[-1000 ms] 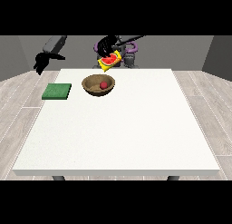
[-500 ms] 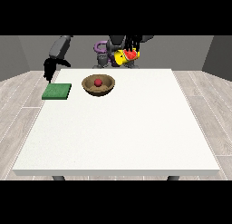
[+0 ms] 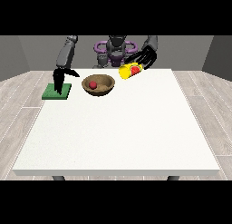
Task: Pick the cup and pour the ball into the bowl, then pick the bowl and place it on the pad
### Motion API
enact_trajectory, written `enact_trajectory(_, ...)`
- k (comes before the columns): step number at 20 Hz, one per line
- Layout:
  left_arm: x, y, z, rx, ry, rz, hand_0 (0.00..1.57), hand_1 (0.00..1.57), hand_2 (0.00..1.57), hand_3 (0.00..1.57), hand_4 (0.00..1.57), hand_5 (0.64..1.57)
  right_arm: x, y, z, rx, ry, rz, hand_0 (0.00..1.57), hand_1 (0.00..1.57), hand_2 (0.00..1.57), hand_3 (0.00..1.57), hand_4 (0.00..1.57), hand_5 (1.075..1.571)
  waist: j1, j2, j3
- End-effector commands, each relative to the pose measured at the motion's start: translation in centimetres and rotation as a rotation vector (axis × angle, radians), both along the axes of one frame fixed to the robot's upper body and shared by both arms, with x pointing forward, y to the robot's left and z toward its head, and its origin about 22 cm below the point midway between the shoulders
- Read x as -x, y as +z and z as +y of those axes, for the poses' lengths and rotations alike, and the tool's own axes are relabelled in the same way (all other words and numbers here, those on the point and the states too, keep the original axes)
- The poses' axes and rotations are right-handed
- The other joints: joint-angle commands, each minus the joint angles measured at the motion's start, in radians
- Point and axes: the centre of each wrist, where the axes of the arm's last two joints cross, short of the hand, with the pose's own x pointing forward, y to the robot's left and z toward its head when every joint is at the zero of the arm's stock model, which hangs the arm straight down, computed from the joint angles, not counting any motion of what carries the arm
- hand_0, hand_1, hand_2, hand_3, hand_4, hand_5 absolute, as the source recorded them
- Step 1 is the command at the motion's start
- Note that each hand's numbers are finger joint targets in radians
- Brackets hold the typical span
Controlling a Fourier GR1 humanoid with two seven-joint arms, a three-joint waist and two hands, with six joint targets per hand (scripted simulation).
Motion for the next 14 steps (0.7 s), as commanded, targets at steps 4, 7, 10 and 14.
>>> enact_trajectory(4, -0.3, -2.5, 3.2, 0.424, -0.035, 0.022, 0.00, 0.00, 0.00, 0.00, 0.40, 1.548, -2.4, 0.9, 5.7, -0.015, 0.119, -0.031, 0.00, 0.00, 0.00, 0.00, 0.42, 1.566, -0.083, 0.095, 0.0008)
enact_trajectory(7, 0.5, -6.2, 5.2, 0.457, -0.065, 0.109, 0.00, 0.00, 0.00, 0.00, 0.00, 1.518, -1.5, -0.2, 5.9, -0.008, 0.130, 0.020, 0.00, 0.00, 0.00, 0.00, 0.29, 1.553, -0.103, 0.044, 0.0036)
enact_trajectory(10, -0.6, -6.8, 8.3, 0.466, -0.022, 0.125, 0.00, 0.00, 0.00, 0.00, 0.00, 1.519, -1.7, -0.8, 10.3, 0.007, 0.195, 0.054, 0.00, 0.00, 0.00, 0.00, 0.11, 1.541, -0.166, 0.008, 0.0041)
enact_trajectory(14, 0.2, -7.7, 5.7, 0.457, -0.043, 0.205, 0.00, 0.00, 0.00, 0.00, 0.00, 1.531, -0.8, -2.5, 9.5, 0.009, 0.167, 0.128, 0.00, 0.00, 0.00, 0.00, 0.00, 1.544, -0.140, -0.053, 0.0051)
